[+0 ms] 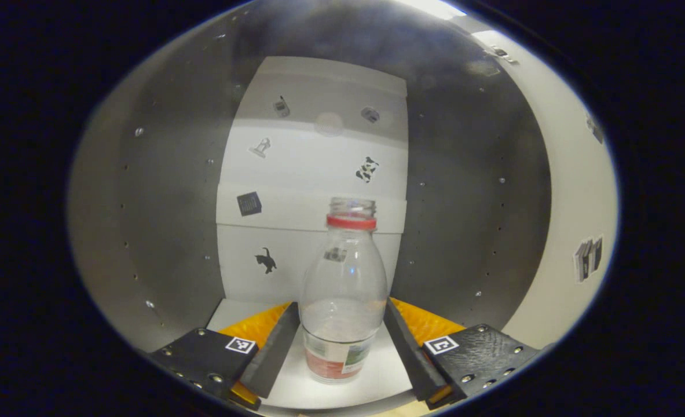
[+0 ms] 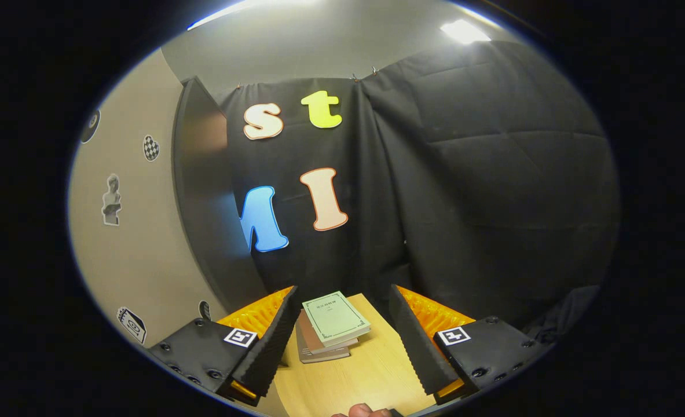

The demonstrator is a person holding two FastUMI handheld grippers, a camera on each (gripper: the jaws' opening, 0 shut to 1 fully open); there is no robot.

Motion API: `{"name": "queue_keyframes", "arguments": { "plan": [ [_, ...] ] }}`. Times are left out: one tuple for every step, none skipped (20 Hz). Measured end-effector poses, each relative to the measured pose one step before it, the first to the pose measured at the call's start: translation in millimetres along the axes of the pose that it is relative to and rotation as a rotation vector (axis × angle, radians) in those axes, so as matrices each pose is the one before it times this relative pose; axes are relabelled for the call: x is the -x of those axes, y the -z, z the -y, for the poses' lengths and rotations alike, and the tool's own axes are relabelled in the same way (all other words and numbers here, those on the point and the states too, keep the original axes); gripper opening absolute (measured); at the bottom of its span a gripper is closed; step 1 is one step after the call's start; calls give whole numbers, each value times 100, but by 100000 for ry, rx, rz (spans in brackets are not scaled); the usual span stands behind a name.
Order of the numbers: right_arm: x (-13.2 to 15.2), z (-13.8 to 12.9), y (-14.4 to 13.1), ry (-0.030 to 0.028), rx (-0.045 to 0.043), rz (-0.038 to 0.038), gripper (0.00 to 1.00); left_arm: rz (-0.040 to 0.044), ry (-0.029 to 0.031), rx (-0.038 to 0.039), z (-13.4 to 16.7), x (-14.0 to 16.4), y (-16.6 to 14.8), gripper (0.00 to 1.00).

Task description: Open the cabinet door with the right hand, grasp the bottle in the cabinet with the left hand and place it on the coaster, then close the cabinet door with the right hand.

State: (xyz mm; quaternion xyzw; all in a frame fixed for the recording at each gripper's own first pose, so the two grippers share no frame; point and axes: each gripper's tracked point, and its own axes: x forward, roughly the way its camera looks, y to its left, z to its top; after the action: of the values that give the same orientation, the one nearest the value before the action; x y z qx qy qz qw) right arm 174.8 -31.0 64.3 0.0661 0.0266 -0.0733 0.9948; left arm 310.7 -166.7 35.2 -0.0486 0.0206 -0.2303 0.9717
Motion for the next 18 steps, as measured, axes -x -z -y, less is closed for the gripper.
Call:
{"name": "queue_keyframes", "arguments": {
  "plan": [
    [21,-37,240,-409,-323,-511,98,-66,586,999,3,272,130,89],
    [-91,-73,98,-438,-561,-359,98,584,-435,12,-233,-192,11,89],
    [-114,71,135,-435,-596,-240,98,-601,-681,-355,-128,7,-16,75],
    [141,-110,91,-406,-437,-138,98,80,-527,-995,-270,69,-44,73],
    [41,20,43,-323,-261,-130,98,-30,488,-685,149,69,-55,72],
    [-136,74,222,-379,-270,-556,97,167,790,-768,348,206,-164,74],
    [48,-264,309,-1393,-526,-1398,97,68,150,-1459,225,328,-212,72],
    [-49,-303,454,-1469,-739,-1802,97,819,-441,-2620,3,446,-326,72],
    [141,-6,120,-50,-498,-533,97,2088,-626,-3137,49,489,-766,68],
    [38,175,-399,-330,-88,889,97,1733,396,-2668,288,596,-589,70],
    [224,-54,-165,-103,295,278,97,1438,224,-2100,184,636,-622,67],
    [139,-1,195,-190,594,-124,98,1289,248,-1532,-22,672,-587,70],
    [223,74,75,208,803,-248,98,1116,635,-716,93,655,-591,70],
    [92,171,102,310,627,-388,97,1212,592,-358,-29,689,-607,67],
    [148,67,84,186,139,-318,98,969,312,-407,63,836,-606,72],
    [121,8,33,3,-360,-223,98,805,345,-387,-153,812,-520,67],
    [184,-98,-14,-79,-753,-85,98,455,429,-174,59,966,-545,70],
    [39,-16,42,-90,-886,59,98,434,204,-4,-114,1131,-466,67]
  ]
}}
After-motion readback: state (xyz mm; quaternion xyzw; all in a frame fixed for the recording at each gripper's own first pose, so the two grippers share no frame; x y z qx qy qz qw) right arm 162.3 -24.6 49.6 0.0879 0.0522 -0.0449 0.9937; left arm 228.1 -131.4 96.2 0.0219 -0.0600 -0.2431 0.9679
